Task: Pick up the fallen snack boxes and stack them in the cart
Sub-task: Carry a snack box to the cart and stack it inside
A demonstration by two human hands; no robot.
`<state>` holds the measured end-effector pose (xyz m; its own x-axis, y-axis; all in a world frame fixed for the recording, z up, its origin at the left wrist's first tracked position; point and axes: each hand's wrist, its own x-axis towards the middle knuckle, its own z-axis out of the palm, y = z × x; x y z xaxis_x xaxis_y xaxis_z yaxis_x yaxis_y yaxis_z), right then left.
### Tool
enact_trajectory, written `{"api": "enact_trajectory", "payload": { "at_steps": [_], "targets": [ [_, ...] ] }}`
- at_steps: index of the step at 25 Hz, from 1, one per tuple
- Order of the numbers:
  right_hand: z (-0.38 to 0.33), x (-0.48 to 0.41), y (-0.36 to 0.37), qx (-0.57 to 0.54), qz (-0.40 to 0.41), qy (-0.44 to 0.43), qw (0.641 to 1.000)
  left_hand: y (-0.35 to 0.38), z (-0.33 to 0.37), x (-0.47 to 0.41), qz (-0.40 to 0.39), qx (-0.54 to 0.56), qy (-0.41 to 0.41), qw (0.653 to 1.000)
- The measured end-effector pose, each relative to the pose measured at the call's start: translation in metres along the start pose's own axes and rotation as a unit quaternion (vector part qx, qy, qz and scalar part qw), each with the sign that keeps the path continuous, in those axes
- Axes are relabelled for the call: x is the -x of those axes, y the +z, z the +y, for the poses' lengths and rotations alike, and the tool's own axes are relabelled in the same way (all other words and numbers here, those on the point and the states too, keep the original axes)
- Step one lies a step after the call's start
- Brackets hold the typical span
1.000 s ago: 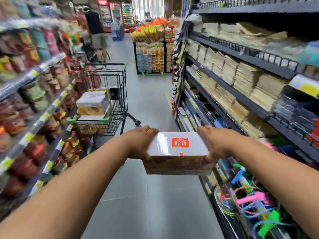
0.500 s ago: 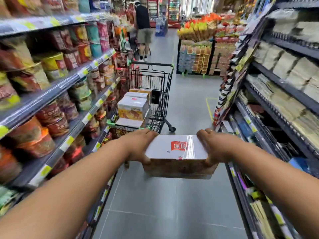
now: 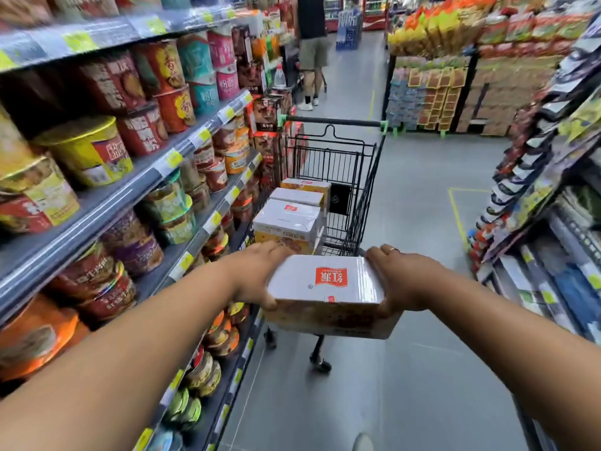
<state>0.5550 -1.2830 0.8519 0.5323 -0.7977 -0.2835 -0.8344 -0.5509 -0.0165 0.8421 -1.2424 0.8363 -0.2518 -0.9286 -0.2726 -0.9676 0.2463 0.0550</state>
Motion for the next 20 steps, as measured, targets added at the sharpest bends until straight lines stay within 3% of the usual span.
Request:
{"api": "enact_trajectory", "payload": {
  "at_steps": [9,15,20],
  "targets": [
    [0.015,-0.194,-0.034,-0.008,-0.016,-0.059,0.998,-0.02,-0.112,-0.101,-0.021,0.029,-0.079,0.996],
    [0.004,-0.296,-0.002,-0.035,-0.043,-0.033,0.998,0.009,-0.203,-0.185,-0.06,0.006,-0.053,0.997],
    [-0.026,-0.359,0.022,-0.061,-0.078,0.035,0.994,0.039,-0.275,-0.242,-0.097,-0.016,-0.004,0.995]
  ]
}}
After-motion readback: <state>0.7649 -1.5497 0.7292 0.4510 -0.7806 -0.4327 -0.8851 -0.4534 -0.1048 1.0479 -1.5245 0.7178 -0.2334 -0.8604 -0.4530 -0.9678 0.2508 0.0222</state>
